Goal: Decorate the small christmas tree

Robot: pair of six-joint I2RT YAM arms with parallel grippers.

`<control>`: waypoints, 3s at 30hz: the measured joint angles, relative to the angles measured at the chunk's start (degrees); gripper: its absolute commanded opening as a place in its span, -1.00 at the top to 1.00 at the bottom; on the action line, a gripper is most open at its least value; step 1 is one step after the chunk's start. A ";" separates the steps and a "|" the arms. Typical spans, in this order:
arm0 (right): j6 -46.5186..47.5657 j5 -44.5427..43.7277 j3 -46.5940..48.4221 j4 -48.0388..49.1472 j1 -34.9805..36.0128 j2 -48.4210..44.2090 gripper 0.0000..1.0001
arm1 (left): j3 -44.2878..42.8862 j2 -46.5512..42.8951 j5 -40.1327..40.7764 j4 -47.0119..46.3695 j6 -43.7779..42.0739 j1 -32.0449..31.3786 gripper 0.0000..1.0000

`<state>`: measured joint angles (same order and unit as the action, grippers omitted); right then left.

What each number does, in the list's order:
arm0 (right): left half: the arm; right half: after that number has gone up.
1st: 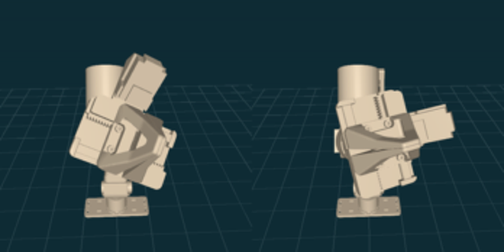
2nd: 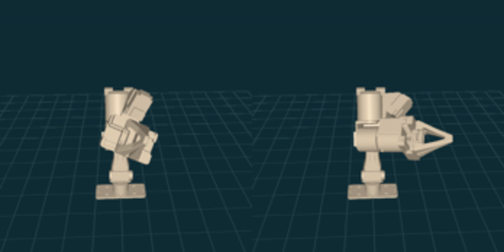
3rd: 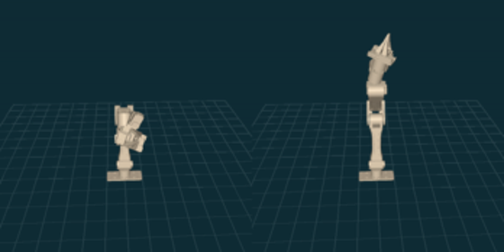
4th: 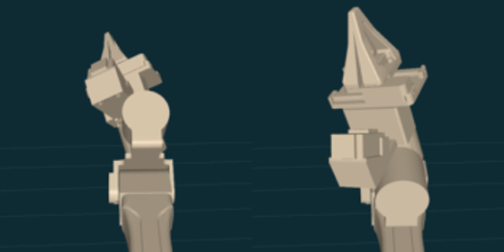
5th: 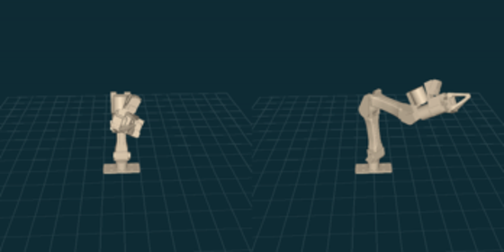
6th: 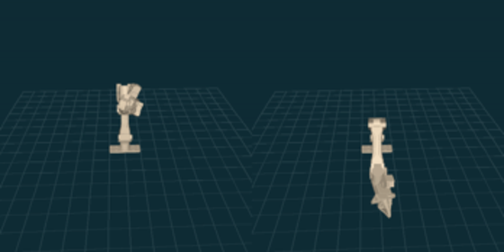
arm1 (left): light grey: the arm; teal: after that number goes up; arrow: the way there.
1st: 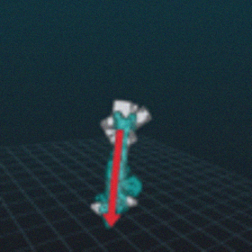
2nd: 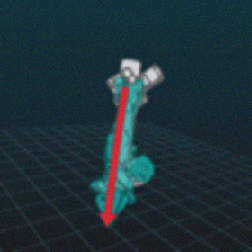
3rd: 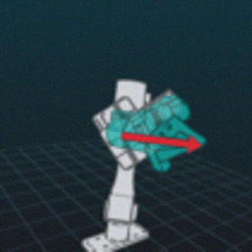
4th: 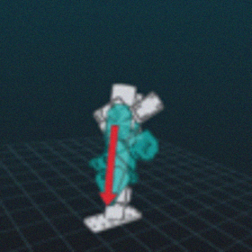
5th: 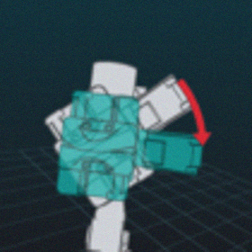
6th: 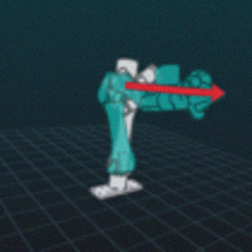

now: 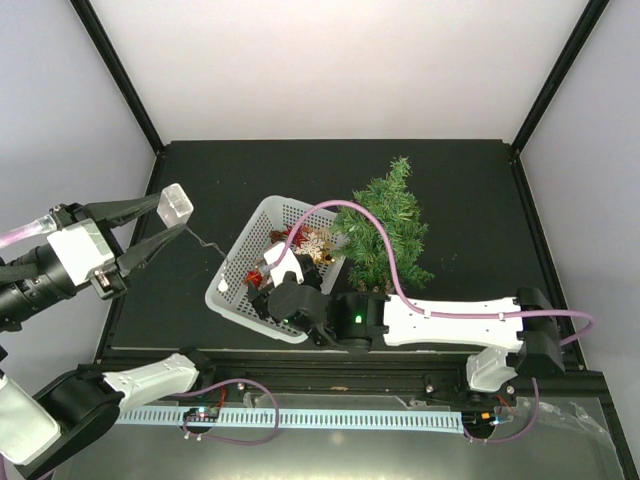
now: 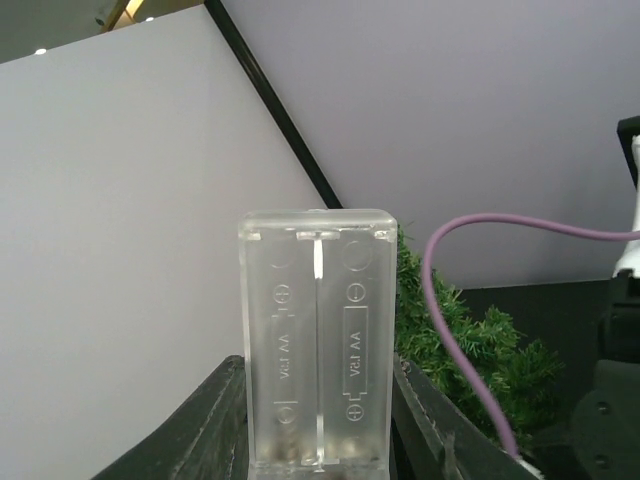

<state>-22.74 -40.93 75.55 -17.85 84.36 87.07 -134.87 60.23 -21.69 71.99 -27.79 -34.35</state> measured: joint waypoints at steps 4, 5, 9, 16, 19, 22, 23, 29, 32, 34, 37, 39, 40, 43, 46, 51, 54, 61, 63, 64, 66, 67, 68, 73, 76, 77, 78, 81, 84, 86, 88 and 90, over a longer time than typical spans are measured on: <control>0.98 1.42 1.97 1.36 -3.34 2.56 -0.81 | 0.37 -0.66 -1.14 0.02 0.50 0.28 0.61; 1.09 1.77 2.38 1.57 -4.39 3.06 -0.81 | 0.42 -0.81 -1.38 0.07 0.55 0.35 0.61; 1.79 3.43 4.20 2.36 -8.48 4.85 -0.81 | 0.70 -2.21 -1.92 0.09 0.57 0.66 0.61; 3.50 4.00 8.22 2.54 -12.44 6.54 -0.80 | 5.64 -7.56 -1.86 0.02 -0.09 0.66 0.61; 4.68 3.91 9.62 3.41 -12.79 6.27 -0.79 | 7.61 -9.27 -1.40 0.02 -0.52 0.66 0.61; 5.66 3.54 10.25 3.82 -12.79 5.31 -0.79 | 8.61 -10.03 -0.83 0.02 -0.68 0.66 0.61; 6.03 3.43 10.43 3.85 -12.76 4.85 -0.79 | 8.81 -10.19 -0.63 0.04 -0.70 0.66 0.62; 8.66 1.79 13.16 4.07 -12.79 1.70 -0.79 | 9.92 -11.54 1.18 0.00 -0.96 0.66 0.62; 10.47 0.74 14.53 4.37 -12.76 -0.33 -0.79 | 10.29 -12.33 1.95 -0.02 -1.11 0.66 0.63; 11.56 0.15 16.26 4.57 -12.79 -1.01 -0.79 | 10.40 -12.81 2.29 -0.04 -1.18 0.66 0.62; 12.63 -0.39 18.69 4.61 -12.79 -1.05 -0.79 | 10.56 -13.20 2.91 -0.04 -1.18 0.66 0.63; 13.29 -0.57 19.63 4.61 -12.76 -1.05 -0.79 | 10.73 -13.35 3.50 -0.04 -1.22 0.66 0.64; 13.55 -0.61 19.91 4.55 -12.79 -1.05 -0.79 | 10.84 -13.40 3.85 -0.04 -1.22 0.68 0.64; 14.40 -0.70 21.05 4.28 -12.79 -1.05 -0.79 | 11.10 -13.42 5.07 -0.04 -1.51 0.74 0.65; 15.39 -0.72 23.19 3.67 -12.79 -1.05 -0.79 | 12.15 -13.92 6.75 -0.44 -1.81 0.92 0.65; 17.07 -0.57 28.04 2.67 -12.76 -1.75 -0.79 | 13.49 -14.64 8.81 -1.09 -2.01 0.94 0.63; 18.27 -0.50 30.14 2.16 -12.76 -3.41 -0.79 | 14.10 -14.62 9.33 -1.62 -2.01 0.96 0.63; 20.68 0.02 37.29 0.87 -12.76 -6.12 -0.79 | 14.25 -13.88 9.66 -2.73 -2.03 0.96 0.63; 21.27 0.52 40.48 0.17 -12.76 -6.12 -0.79 | 14.25 -13.35 9.68 -3.06 -2.05 0.96 0.62; 21.46 0.72 42.10 -0.39 -12.76 -6.12 -0.79 | 14.25 -13.05 9.68 -3.23 -2.10 0.96 0.60; 21.70 1.14 44.35 -1.20 -12.76 -6.21 -0.79 | 14.34 -12.50 9.68 -3.67 -2.27 0.96 0.56; 21.84 1.40 45.20 -1.75 -12.76 -6.43 -0.79 | 14.69 -12.26 9.68 -4.31 -2.40 0.96 0.55; 21.90 1.64 45.62 -2.12 -12.76 -6.71 -0.79 | 15.04 -12.17 9.68 -4.92 -2.58 0.96 0.54; 22.01 3.23 45.22 -3.67 -12.76 -9.31 -0.79 | 17.42 -12.15 9.70 -7.39 -3.54 0.96 0.55; 21.90 4.13 42.88 -4.13 -12.76 -11.80 -0.79 | 18.23 -12.00 9.68 -8.63 -3.58 0.96 0.54; 21.79 4.31 42.32 -4.24 -12.76 -12.46 -0.79 | 18.32 -11.89 9.68 -8.94 -3.56 0.96 0.54; 21.64 4.68 41.55 -4.28 -12.79 -13.22 -0.79 | 18.38 -11.61 9.68 -9.46 -3.56 0.96 0.54; 21.16 5.53 39.87 -4.44 -12.76 -15.08 -0.79 | 18.38 -11.08 9.66 -10.05 -3.56 0.96 0.54; 20.94 5.97 37.94 -4.39 -12.76 -16.92 -0.79 | 18.45 -10.56 9.68 -10.64 -3.56 0.96 0.54; 20.90 5.99 35.87 -4.20 -12.76 -18.64 -0.79 | 18.45 -10.16 9.70 -11.06 -3.56 0.96 0.53; 20.90 5.81 33.29 -3.85 -12.76 -20.79 -0.79 | 18.49 -9.84 9.70 -11.32 -3.56 0.96 0.53; 20.94 5.27 30.75 -3.45 -12.76 -23.23 -0.79 | 18.67 -9.57 9.70 -11.65 -3.56 0.96 0.53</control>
<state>-1.80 -35.66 106.30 -21.30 71.59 63.83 -116.20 50.65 -11.99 60.34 -31.35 -33.39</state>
